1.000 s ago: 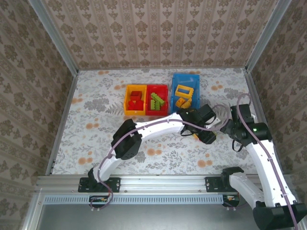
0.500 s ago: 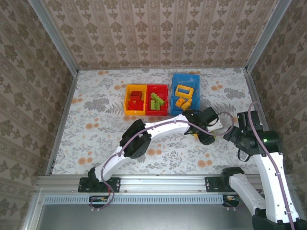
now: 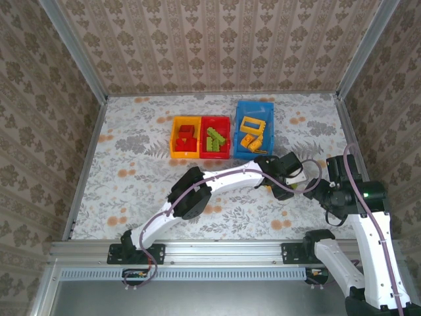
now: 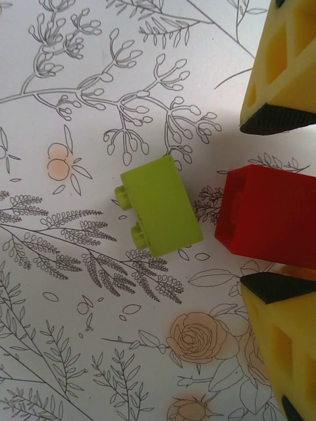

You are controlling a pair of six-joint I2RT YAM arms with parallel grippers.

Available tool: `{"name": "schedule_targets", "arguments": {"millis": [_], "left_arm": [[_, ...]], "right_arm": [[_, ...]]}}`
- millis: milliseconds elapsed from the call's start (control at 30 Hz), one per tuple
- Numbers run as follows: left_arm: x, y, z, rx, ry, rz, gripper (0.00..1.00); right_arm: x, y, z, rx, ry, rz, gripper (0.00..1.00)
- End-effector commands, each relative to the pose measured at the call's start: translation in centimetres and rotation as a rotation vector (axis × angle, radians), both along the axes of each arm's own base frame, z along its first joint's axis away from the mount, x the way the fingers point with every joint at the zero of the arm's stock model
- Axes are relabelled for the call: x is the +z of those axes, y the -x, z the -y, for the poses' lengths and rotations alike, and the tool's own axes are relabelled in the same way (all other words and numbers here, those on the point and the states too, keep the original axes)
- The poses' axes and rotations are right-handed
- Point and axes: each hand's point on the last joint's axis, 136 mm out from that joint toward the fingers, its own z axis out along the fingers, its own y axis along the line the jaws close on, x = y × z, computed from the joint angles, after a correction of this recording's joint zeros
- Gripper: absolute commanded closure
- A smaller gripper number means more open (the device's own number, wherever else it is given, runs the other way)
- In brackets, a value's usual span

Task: Sort the legos into containers by color

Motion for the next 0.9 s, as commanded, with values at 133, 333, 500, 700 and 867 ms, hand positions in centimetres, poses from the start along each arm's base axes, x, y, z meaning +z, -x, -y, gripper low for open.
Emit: {"name": "schedule_targets", "arguments": {"millis": [133,333,500,700,867], "left_arm": [[-0.5,-0.1,0.9,-0.023,-0.008,0.064,0.35],[-3.2,0.6,-0.5,-0.032,-0.078,0.051,0.41],[-3.8,1.0,-0.7,-0.030,-0.095,0.054,0.51],[-3.0,0.8,-0.9,-0.021,-0.096,0.071,0.65],[-1.1,0.4,-0.9,-0.005,-0.084,0.109,0.71]], "right_arm": [[0.2,0.9,-0.6,0.002,-0.043,-0.010,0.22],[0.1,0.7,-0.8,0.005,-0.052,-0.010,0.23],[-0.1,0.5,-1.0,0.007,-0.064,-0.011,0.23],[-0.3,0.3,-1.2,0.009,-0.070,-0.010,0.25],[-0.2,0.0,-1.2,0.011,-0.075,0.000,0.26]]}}
